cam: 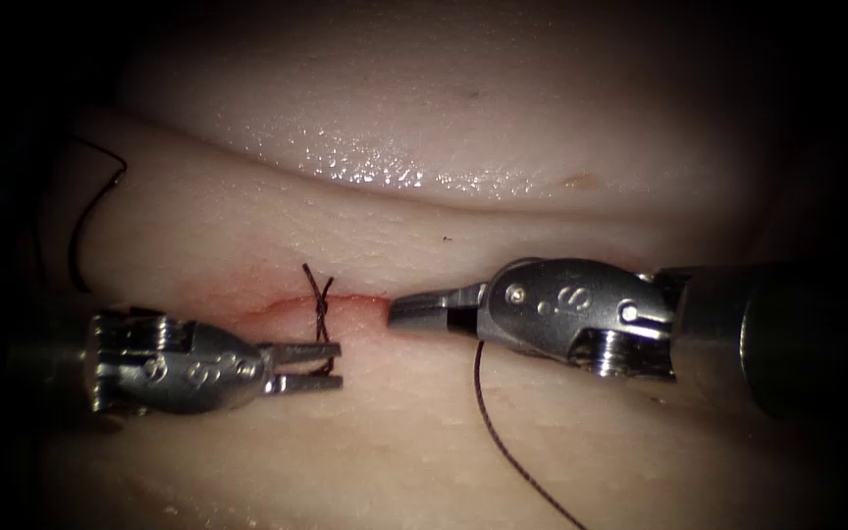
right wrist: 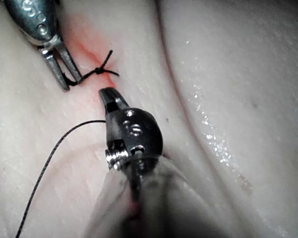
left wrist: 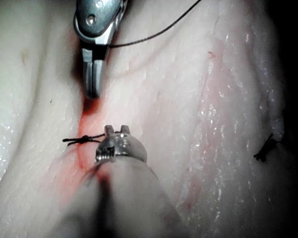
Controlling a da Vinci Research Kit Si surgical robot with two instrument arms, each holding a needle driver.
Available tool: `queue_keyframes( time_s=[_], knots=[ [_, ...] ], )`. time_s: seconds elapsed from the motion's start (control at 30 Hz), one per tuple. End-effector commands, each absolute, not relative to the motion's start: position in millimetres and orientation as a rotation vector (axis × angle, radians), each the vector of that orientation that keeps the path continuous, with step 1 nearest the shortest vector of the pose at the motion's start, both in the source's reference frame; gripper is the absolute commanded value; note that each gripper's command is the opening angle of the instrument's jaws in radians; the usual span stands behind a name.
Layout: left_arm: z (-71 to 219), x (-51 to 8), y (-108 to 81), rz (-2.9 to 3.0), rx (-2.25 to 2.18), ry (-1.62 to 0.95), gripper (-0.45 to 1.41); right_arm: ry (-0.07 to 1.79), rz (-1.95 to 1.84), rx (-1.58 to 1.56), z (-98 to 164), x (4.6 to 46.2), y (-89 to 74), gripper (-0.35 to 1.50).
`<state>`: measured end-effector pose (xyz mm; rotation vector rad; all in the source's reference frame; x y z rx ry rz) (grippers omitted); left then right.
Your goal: Wound Closure
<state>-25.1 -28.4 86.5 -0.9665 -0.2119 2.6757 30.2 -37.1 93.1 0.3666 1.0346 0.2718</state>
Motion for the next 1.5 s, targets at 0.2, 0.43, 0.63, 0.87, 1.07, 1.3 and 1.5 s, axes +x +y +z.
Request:
queue_keyframes(
  time_s=[0.2, 0.43, 0.63, 0.87, 1.07, 1.3, 1.5],
  knots=[
    [86.7, -25.4, -29.2, 2.684, -0.962, -0.214, 0.00, 1.044, 0.258, 0.370, 93.8, 31.0, -37.7, -0.15],
    [86.6, -25.1, -29.5, 2.711, -0.937, -0.179, -0.45, 1.048, 0.254, 0.373, 93.6, 31.3, -37.8, -0.13],
    [86.0, -24.7, -28.9, 2.725, -0.917, -0.149, -0.45, 1.075, 0.226, 0.386, 93.5, 31.9, -37.9, -0.15],
    [84.1, -23.5, -27.5, 2.723, -0.868, -0.083, -0.45, 1.148, 0.076, 0.330, 93.8, 34.1, -37.8, 1.08],
    [83.9, -23.2, -26.9, 2.734, -0.871, -0.080, -0.45, 1.188, 0.059, 0.312, 93.8, 35.7, -38.2, 1.23],
    [83.7, -23.2, -26.6, 2.731, -0.878, -0.074, -0.45, 1.207, 0.058, 0.273, 93.9, 37.4, -38.0, 1.21],
    [83.7, -23.0, -26.4, 2.729, -0.882, -0.075, -0.45, 1.223, 0.051, 0.250, 94.9, 39.4, -38.3, 1.23]
  ],
)
